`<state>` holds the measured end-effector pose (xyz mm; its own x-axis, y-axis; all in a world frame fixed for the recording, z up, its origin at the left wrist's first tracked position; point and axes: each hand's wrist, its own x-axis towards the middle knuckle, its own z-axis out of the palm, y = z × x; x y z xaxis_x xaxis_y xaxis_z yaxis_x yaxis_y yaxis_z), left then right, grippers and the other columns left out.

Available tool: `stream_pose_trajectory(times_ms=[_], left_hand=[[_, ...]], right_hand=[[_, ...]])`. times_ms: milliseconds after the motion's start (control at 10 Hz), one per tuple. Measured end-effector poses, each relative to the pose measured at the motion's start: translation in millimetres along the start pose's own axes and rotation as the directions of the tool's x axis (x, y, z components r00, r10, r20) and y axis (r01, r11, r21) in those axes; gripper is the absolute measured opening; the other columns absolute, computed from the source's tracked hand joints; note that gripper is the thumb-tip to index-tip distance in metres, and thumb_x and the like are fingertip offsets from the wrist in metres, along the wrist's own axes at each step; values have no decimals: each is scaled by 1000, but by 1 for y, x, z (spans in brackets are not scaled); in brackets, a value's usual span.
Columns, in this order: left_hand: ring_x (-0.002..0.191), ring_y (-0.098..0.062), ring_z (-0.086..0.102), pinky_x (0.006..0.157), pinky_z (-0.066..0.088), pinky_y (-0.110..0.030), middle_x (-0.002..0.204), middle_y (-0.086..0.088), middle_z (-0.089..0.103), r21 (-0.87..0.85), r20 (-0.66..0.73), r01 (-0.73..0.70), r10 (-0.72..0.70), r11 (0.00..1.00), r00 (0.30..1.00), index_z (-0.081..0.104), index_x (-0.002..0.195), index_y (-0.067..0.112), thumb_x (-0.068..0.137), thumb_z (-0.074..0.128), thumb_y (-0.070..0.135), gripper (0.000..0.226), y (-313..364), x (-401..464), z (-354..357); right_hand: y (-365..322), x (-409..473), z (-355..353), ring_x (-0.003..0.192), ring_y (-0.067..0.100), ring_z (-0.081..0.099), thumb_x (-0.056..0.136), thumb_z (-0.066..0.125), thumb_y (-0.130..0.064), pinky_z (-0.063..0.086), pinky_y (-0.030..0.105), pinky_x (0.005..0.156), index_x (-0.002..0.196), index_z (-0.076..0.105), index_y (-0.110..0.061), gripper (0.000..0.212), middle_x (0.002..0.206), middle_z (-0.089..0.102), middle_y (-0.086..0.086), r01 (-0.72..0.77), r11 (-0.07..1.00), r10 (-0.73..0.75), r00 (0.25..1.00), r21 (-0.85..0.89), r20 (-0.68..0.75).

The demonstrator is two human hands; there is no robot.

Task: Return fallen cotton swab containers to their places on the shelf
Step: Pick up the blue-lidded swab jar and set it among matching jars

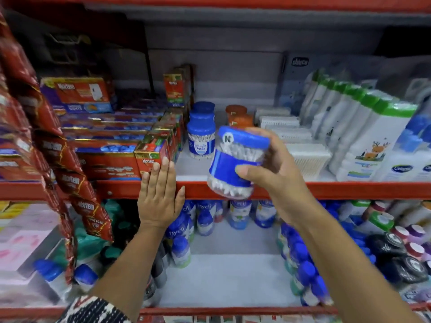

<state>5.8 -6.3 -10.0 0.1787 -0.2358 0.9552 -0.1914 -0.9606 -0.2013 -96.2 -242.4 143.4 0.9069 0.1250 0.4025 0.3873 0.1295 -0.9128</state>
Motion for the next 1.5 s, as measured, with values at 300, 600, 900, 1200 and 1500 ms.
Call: stream_pose_trajectory(times_ms=[300, 600, 900, 1200, 1500], left_hand=[[151, -21, 8, 124, 8, -38, 164, -9, 5, 14, -23, -5, 5, 1000, 1000, 11, 155, 5, 105, 24, 36, 60, -2, 4, 2], [151, -21, 7, 124, 7, -37, 164, -10, 3, 13, -22, 1, -1, 1000, 1000, 9, 155, 4, 105, 22, 37, 61, -3, 6, 4], [151, -22, 7, 124, 7, -37, 163, -10, 2, 4, -20, 11, -11, 1000, 1000, 9, 155, 4, 106, 22, 37, 61, -3, 4, 4], [151, -21, 5, 124, 6, -37, 164, -9, 1, -3, -8, 15, -15, 1000, 1000, 7, 155, 5, 106, 21, 37, 61, -4, 5, 2], [151, -22, 6, 124, 7, -37, 164, -9, 2, 7, -18, 8, -7, 1000, 1000, 8, 155, 5, 105, 22, 37, 61, -4, 4, 3]], right_hand=[[-18, 85, 36, 86, 16, 64, 55, 82, -43, 54, 38, 73, 117, 45, -23, 75, 100, 64, -5, 197, 521, -87, 980, -831, 177], [32, 90, 58, 96, 29, 62, 66, 79, -52, 51, 38, 71, 130, 35, -9, 88, 111, 59, 8, 116, 424, 22, 990, -898, 138], [28, 93, 51, 99, 25, 61, 63, 78, -59, 50, 33, 72, 129, 44, -10, 89, 116, 61, 6, 133, 248, 64, 986, -960, 153], [-33, 138, 76, 54, 13, 43, 60, 64, -80, 35, 27, 51, 60, 38, -18, 67, 60, 42, -4, 174, 28, 299, 938, -984, 174], [-47, 148, 83, 72, 14, 63, 62, 85, -48, 61, 31, 70, 115, 62, -10, 69, 114, 63, 4, 189, 79, 554, 808, -979, 201]])
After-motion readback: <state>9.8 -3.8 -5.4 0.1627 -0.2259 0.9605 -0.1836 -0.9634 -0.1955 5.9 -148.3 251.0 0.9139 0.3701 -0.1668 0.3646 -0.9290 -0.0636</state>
